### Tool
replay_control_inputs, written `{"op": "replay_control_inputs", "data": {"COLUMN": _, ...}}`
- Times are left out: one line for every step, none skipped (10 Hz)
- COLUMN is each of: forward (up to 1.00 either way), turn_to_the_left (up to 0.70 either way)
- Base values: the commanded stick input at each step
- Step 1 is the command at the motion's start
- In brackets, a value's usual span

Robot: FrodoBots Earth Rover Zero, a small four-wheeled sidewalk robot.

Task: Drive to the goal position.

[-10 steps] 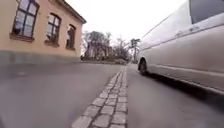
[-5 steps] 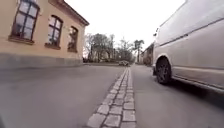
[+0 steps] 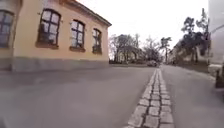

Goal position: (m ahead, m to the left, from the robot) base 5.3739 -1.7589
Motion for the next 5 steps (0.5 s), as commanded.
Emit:
{"op": "replay_control_inputs", "data": {"forward": 1.00, "turn_to_the_left": 0.00}}
{"op": "replay_control_inputs", "data": {"forward": 1.00, "turn_to_the_left": 0.00}}
{"op": "replay_control_inputs", "data": {"forward": 1.00, "turn_to_the_left": 0.00}}
{"op": "replay_control_inputs", "data": {"forward": 1.00, "turn_to_the_left": 0.00}}
{"op": "replay_control_inputs", "data": {"forward": 1.00, "turn_to_the_left": 0.00}}
